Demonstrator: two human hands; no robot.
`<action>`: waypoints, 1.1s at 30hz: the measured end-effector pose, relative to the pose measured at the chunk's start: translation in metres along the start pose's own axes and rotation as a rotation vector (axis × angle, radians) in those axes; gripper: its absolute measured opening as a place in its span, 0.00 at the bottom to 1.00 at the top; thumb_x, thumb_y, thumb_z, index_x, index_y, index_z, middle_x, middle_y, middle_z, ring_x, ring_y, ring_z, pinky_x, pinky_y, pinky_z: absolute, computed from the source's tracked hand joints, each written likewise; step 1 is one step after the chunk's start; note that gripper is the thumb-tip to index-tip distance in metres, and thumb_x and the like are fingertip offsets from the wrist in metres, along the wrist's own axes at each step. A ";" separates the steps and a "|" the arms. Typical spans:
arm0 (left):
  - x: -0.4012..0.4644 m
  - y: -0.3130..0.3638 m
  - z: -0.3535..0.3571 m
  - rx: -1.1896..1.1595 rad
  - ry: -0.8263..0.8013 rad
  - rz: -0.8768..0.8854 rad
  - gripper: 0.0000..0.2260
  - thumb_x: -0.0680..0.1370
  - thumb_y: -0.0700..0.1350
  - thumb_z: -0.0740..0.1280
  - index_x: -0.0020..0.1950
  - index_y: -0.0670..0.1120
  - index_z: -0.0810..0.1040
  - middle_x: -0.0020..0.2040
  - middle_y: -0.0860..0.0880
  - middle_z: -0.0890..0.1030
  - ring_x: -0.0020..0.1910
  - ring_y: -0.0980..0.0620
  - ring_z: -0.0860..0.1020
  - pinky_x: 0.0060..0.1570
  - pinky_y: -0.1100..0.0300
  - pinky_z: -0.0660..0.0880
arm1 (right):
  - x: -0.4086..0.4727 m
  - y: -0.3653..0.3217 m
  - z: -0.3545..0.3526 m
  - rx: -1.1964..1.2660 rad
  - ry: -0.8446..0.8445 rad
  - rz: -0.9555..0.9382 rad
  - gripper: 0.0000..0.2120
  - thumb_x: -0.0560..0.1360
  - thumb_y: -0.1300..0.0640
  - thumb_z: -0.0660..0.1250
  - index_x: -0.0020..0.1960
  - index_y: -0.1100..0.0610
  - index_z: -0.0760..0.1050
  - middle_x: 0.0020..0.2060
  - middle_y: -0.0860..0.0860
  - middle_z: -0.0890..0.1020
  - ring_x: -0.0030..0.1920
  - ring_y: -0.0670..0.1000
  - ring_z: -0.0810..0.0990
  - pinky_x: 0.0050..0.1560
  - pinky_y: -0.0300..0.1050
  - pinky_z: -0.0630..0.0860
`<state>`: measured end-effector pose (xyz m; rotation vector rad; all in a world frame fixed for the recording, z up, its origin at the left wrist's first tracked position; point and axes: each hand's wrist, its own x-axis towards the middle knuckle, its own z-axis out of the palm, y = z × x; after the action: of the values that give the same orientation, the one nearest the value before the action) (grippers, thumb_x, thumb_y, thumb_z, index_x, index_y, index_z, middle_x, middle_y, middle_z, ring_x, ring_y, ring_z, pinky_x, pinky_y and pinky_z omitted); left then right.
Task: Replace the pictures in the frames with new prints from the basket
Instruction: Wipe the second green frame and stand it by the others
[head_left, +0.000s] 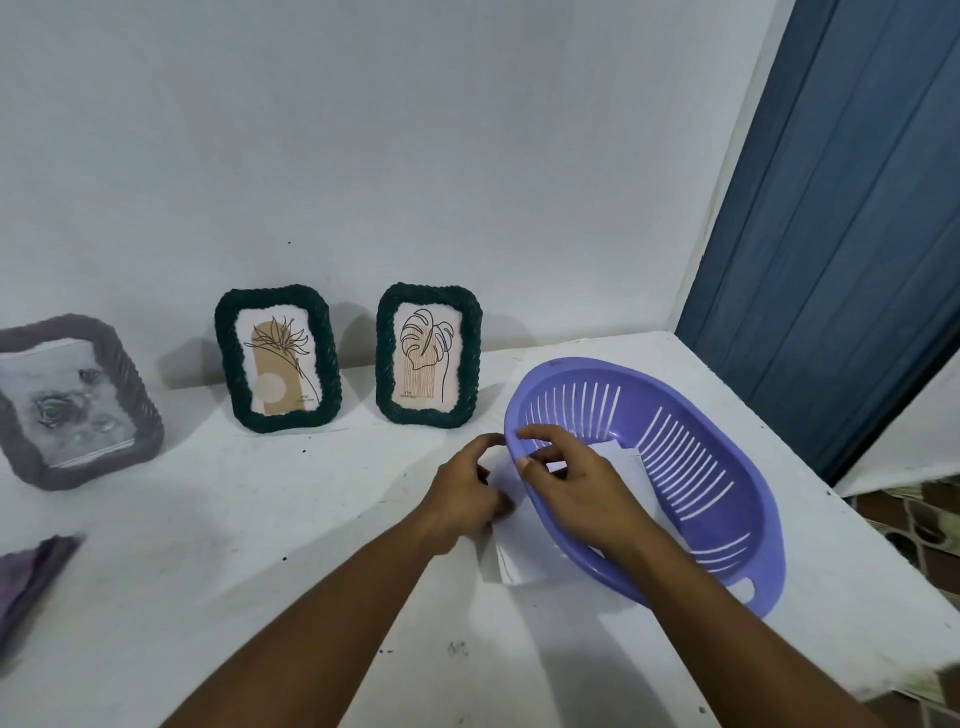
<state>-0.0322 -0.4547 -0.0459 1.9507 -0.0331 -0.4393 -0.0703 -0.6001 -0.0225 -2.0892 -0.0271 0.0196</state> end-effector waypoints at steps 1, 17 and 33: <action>-0.001 -0.001 -0.001 -0.036 -0.001 -0.002 0.29 0.70 0.33 0.68 0.63 0.60 0.72 0.49 0.42 0.77 0.44 0.45 0.78 0.36 0.58 0.77 | -0.001 -0.001 -0.001 0.001 -0.004 0.001 0.13 0.79 0.48 0.61 0.63 0.40 0.69 0.51 0.43 0.78 0.48 0.43 0.78 0.45 0.37 0.73; -0.042 0.034 -0.059 -0.216 0.260 0.169 0.30 0.72 0.35 0.70 0.66 0.60 0.65 0.47 0.50 0.79 0.46 0.49 0.79 0.42 0.54 0.79 | 0.002 -0.018 0.000 -0.212 0.186 -0.252 0.12 0.79 0.50 0.61 0.61 0.48 0.75 0.56 0.45 0.75 0.52 0.43 0.75 0.53 0.35 0.73; -0.057 0.077 -0.042 -0.428 0.058 0.284 0.13 0.81 0.48 0.61 0.59 0.47 0.81 0.55 0.48 0.83 0.58 0.47 0.79 0.59 0.53 0.76 | -0.004 -0.061 -0.026 0.553 -0.069 -0.174 0.15 0.76 0.56 0.66 0.62 0.46 0.73 0.55 0.48 0.81 0.52 0.49 0.82 0.50 0.46 0.80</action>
<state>-0.0584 -0.4366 0.0538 1.5072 -0.1637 -0.1811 -0.0742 -0.5931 0.0433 -1.5265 -0.2207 -0.0067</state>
